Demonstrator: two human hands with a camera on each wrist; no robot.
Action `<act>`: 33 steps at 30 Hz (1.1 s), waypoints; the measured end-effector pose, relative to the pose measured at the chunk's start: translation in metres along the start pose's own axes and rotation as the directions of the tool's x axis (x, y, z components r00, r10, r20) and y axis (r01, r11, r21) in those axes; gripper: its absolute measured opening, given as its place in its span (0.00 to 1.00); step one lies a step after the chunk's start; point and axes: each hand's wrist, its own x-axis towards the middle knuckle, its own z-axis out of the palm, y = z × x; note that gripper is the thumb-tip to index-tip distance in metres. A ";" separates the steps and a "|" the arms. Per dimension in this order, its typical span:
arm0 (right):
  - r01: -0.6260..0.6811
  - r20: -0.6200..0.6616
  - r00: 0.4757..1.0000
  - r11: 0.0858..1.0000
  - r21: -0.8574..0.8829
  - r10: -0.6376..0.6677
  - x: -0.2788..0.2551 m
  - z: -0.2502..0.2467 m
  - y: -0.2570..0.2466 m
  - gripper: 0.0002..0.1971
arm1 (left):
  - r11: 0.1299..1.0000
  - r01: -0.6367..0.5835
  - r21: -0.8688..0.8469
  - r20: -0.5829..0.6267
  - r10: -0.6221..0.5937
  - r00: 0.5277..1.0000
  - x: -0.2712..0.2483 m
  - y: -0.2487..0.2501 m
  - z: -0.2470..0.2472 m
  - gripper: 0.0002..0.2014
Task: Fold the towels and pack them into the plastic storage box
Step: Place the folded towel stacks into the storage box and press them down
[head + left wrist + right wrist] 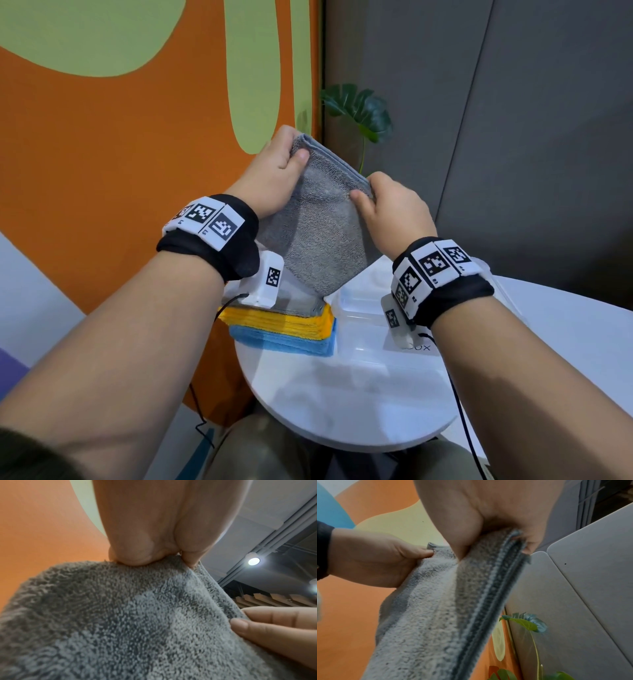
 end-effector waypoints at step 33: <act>-0.209 0.333 0.885 0.916 -0.341 0.326 -0.020 -0.030 0.081 0.12 | 0.704 0.076 0.706 0.455 -0.533 0.713 -0.012 -0.021 0.121 0.21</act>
